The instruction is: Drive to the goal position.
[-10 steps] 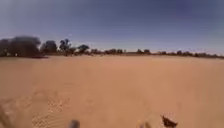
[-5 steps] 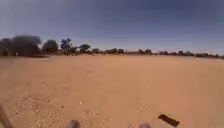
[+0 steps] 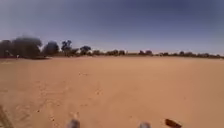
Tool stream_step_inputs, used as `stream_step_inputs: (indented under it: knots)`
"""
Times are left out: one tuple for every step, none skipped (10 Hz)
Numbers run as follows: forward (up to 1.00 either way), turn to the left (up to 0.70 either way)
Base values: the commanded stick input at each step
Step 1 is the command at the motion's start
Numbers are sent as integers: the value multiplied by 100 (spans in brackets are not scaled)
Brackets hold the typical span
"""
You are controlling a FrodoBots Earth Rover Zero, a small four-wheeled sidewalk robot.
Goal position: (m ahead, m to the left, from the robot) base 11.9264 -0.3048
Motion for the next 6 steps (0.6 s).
stream_step_inputs:
  knots:
    - [50,-1]
    - [50,-1]
    - [50,-1]
    - [50,-1]
    - [50,-1]
    - [50,-1]
